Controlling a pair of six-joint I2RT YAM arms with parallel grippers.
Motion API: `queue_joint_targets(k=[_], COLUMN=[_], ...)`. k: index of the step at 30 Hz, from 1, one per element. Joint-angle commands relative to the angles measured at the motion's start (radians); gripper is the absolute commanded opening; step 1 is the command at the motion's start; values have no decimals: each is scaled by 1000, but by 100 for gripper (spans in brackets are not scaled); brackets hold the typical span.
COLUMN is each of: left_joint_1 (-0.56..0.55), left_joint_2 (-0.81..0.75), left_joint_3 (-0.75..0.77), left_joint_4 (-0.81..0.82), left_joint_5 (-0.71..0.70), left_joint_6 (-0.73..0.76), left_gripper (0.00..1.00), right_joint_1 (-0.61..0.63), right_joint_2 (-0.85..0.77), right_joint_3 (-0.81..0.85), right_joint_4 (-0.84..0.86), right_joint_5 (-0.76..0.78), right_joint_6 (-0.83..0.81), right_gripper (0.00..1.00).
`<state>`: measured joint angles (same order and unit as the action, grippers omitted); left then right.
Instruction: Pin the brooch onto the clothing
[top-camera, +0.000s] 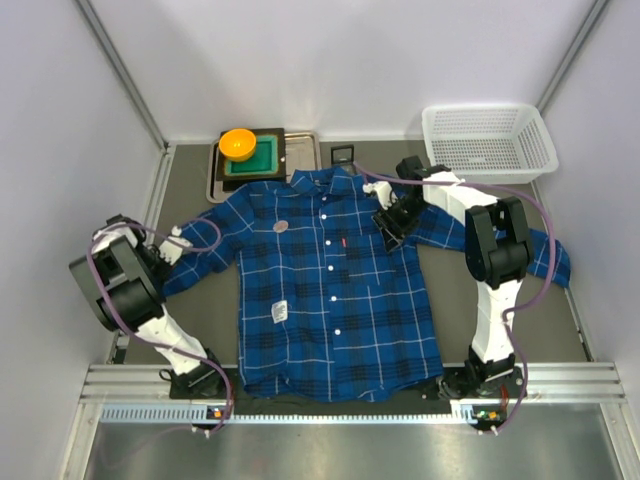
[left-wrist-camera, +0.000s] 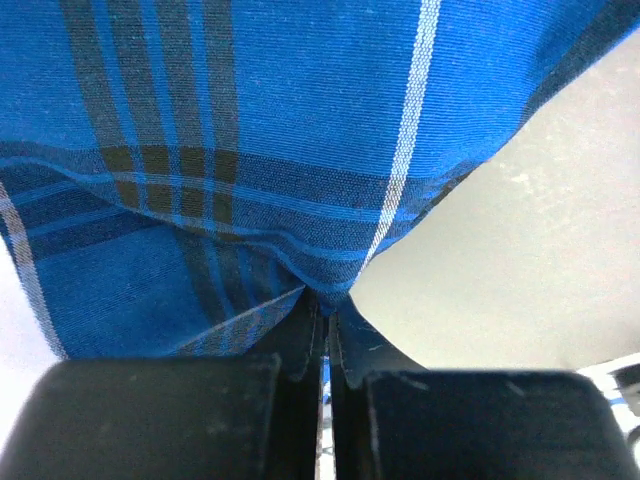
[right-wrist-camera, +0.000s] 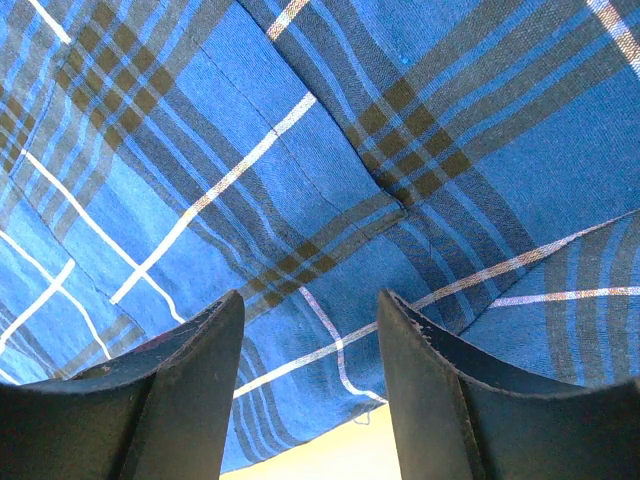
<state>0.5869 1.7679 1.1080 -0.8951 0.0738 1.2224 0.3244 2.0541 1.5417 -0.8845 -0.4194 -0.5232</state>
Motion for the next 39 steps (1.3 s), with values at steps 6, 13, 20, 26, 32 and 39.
queue_joint_targets(k=[6,13,20,26,32,39], left_joint_1=[43,126,139,133,-8,-235], left_joint_2=[-171,-183,-167,-225,-269,-210], left_joint_3=[-66,-82,-103,10,116,174], left_joint_4=[-110,-137,-73,-181,-160,-1], left_joint_5=[-49,-83,-120,159,342,340], left_joint_6=[-251,-296,-314,-267,-357,-517], left_gripper=[0,0,14,52,64,66], right_joint_1=[-1,2,-1,-8,-103,-212], right_joint_2=[-57,-74,-94,-141,-140,-25], right_joint_3=[40,-3,-34,-2,106,210], right_joint_4=[-14,-16,-18,-36,-53,-34], right_joint_5=[7,34,45,16,37,200], right_joint_6=[-12,-43,-51,-52,-46,-54], right_gripper=[55,56,55,58,61,56])
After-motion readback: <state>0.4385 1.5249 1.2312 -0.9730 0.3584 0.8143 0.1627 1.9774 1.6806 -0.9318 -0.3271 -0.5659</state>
